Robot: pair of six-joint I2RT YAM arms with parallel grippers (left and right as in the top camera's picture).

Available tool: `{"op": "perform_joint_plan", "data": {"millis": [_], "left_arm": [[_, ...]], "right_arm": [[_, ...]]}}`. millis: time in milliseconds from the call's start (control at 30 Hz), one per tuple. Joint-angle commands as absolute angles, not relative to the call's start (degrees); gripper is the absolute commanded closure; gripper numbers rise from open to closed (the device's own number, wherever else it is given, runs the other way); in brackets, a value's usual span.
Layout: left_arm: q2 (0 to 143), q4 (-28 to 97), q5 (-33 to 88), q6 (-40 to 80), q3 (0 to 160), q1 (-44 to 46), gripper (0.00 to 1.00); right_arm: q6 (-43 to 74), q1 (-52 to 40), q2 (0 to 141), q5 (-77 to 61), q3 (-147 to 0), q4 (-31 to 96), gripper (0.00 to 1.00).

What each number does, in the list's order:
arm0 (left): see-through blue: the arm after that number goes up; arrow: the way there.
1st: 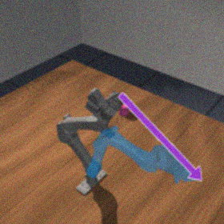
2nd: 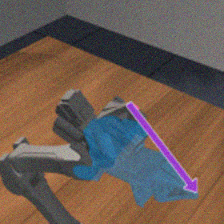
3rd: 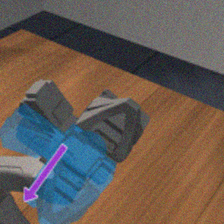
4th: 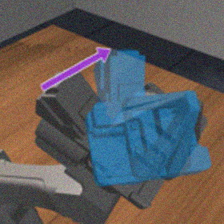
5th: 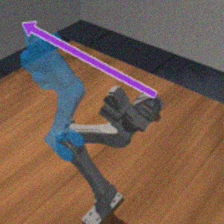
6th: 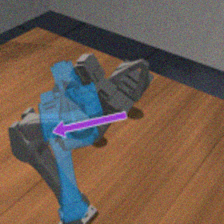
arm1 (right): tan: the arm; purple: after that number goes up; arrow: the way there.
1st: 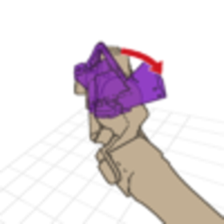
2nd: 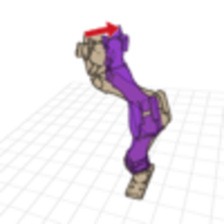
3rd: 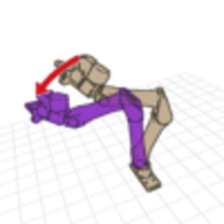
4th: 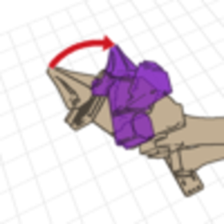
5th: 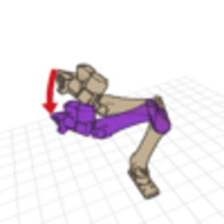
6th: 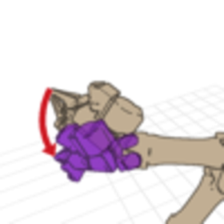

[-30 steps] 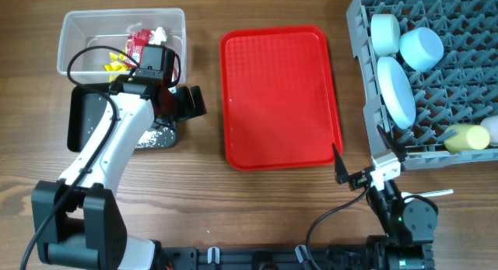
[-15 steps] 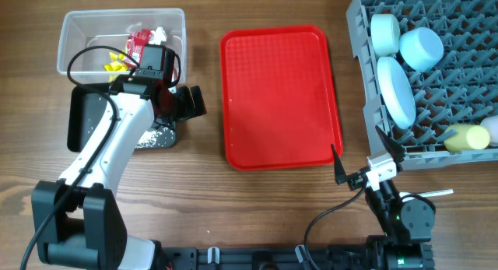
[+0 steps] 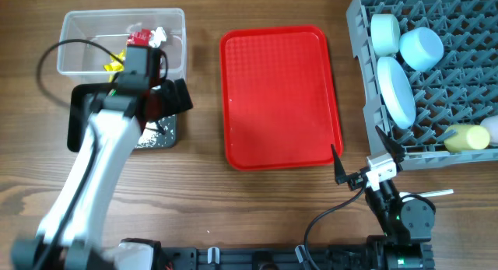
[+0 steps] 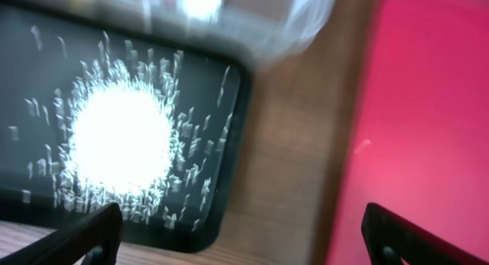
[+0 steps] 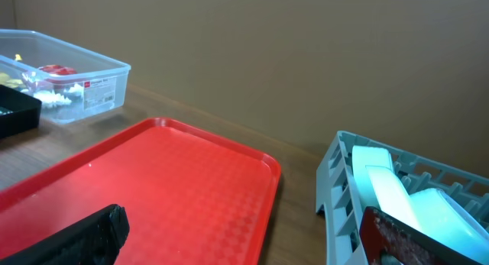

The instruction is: Sort waste into correct bins and load items into the dishwasher rack

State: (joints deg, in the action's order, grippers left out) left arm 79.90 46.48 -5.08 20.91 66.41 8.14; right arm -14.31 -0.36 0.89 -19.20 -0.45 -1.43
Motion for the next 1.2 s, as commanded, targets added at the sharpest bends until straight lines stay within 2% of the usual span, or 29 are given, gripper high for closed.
{"op": "perform_joint_plan", "data": {"millis": [0, 67, 267, 500, 667, 800, 1167], "left_arm": [[60.62, 31.92, -6.46, 21.28, 53.56, 6.76, 0.00], [47.42, 19.29, -4.86, 21.50, 40.27, 4.34, 0.00], [20.97, 3.16, 3.11, 21.45, 14.22, -2.74, 0.00], [9.23, -7.03, 5.21, 20.01, 0.86, -3.86, 0.00], [7.51, -4.51, 5.32, 16.86, 0.34, -3.81, 0.00], [1.37, 4.29, 5.32, 16.73, 0.34, -3.46, 0.00], [0.19, 3.97, 5.54, 17.12, 0.34, -0.58, 0.00]], "right_arm": [[-15.03, -0.69, 0.27, -18.90, -0.30, -1.69, 0.00], [-15.00, -0.69, 0.27, -18.90, -0.30, -1.72, 0.00], [-15.00, -0.69, 0.27, -18.90, -0.30, -1.69, 0.00], [-15.00, -0.69, 0.27, -18.90, -0.30, -1.69, 0.00], [-15.03, -0.69, 0.27, -18.90, -0.30, -1.69, 0.00], [-15.03, -0.69, 0.27, -18.90, -0.30, -1.69, 0.00], [-15.00, -0.69, 0.27, -18.90, -0.30, -1.69, 0.00]]}}
